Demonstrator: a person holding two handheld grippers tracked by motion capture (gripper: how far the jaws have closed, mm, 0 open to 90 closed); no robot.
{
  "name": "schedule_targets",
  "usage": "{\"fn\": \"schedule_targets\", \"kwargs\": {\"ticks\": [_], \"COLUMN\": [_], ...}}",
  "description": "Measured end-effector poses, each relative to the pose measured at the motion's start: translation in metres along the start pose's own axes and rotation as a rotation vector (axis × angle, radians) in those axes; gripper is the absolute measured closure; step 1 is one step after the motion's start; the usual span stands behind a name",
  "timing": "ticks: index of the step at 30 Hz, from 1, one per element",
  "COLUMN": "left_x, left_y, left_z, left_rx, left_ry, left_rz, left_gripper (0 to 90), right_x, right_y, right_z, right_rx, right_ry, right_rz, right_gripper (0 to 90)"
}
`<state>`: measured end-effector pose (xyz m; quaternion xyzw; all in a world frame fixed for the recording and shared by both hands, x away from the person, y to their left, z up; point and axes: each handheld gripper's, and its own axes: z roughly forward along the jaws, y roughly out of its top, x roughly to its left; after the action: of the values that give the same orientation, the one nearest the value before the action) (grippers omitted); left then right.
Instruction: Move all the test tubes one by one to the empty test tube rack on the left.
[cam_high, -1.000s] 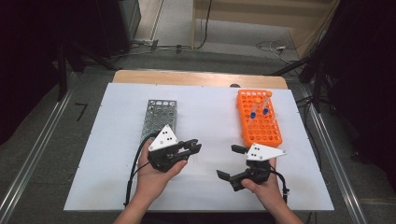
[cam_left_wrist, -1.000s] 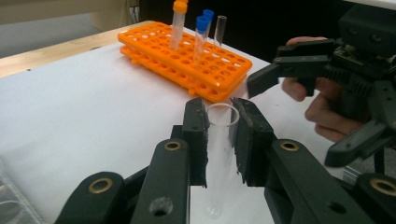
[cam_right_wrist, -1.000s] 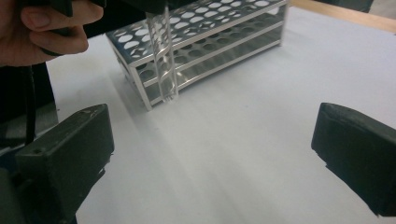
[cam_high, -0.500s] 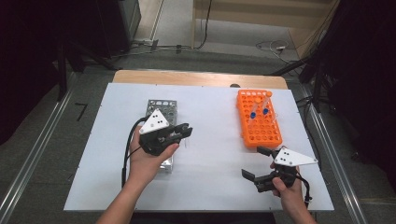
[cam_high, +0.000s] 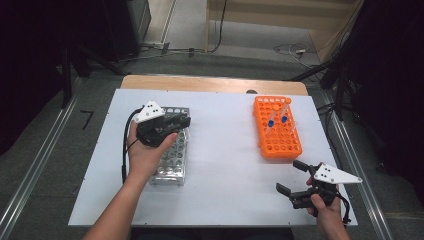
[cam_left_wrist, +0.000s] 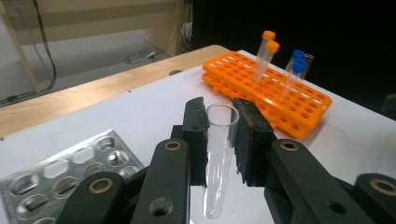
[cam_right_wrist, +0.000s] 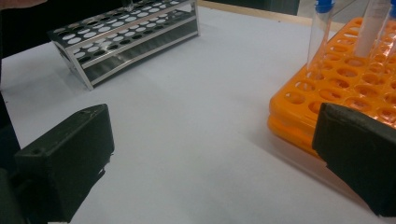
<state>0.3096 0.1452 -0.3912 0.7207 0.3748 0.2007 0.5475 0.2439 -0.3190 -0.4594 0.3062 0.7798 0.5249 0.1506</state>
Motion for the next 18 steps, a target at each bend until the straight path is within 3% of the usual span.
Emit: {"fn": "schedule_targets", "kwargs": {"ticks": [18], "left_x": [0.040], "left_y": [0.024], "left_z": [0.022], "left_rx": [-0.024], "left_ry": [0.092], "left_rz": [-0.022], "left_gripper": [76.3], "right_x": [-0.007], "right_y": [-0.005], "right_z": [-0.002], "right_rx": [0.007], "right_ry": [-0.005], "right_rz": [0.012], "right_gripper": [0.0]}}
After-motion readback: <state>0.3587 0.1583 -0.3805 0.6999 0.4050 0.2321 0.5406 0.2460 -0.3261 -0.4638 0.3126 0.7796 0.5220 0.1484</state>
